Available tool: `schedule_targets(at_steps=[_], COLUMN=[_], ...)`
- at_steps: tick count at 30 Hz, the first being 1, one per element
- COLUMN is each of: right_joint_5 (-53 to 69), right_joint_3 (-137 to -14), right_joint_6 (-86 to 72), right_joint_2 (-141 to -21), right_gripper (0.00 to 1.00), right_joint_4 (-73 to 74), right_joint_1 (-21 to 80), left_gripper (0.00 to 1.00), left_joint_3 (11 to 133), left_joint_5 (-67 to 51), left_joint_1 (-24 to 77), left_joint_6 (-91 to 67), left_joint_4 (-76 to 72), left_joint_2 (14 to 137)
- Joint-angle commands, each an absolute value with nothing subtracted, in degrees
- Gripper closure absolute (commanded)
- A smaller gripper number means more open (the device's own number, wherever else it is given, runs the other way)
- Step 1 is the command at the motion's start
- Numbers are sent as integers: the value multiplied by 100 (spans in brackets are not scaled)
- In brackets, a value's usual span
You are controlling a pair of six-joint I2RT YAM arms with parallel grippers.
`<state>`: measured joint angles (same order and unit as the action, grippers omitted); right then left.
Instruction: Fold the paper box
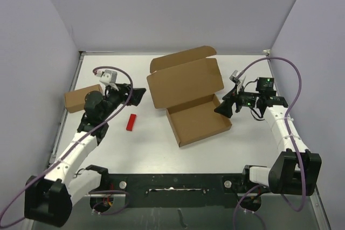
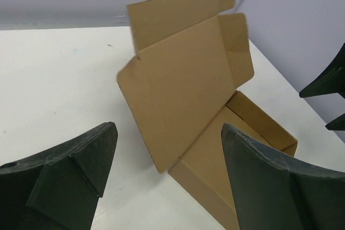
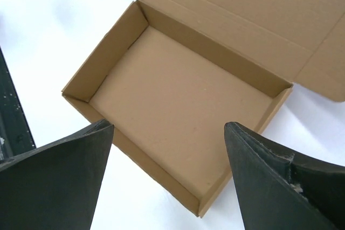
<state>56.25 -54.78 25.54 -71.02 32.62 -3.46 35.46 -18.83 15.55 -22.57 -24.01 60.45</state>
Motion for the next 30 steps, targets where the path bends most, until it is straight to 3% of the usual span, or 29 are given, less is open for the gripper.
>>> schedule_targets(at_steps=[1, 5, 10, 13, 19, 30], right_joint_5=[6228, 6325, 6209, 6186, 6183, 6173], right_joint_3=[-5405, -5375, -5344, -5311, -5274, -5241], right_joint_6=[2279, 2174, 2145, 2095, 2043, 1991], right_joint_2=[-7089, -7148, -7119, -7081, -7053, -7092], right_gripper=[14, 14, 14, 14, 14, 14], right_joint_4=[2924, 2875, 2830, 2797, 2745, 2708], right_joint_1=[-389, -400, -400, -451, -510, -567], left_gripper=[23, 26, 28, 35, 46, 46], left_joint_3=[3218, 3391, 4257, 4708, 5160, 5765], left_joint_5=[-1907, -1952, -1756, -1626, -1250, -348], left_joint_1=[1247, 1164, 1125, 1112, 1122, 1530], left_joint_6=[-2639, -2318, -1492, -1226, -923, -732], left_joint_4=[-1180, -95, 1639, 2296, 3007, 3641], left_joint_2=[5288, 5024, 5786, 6257, 6917, 8784])
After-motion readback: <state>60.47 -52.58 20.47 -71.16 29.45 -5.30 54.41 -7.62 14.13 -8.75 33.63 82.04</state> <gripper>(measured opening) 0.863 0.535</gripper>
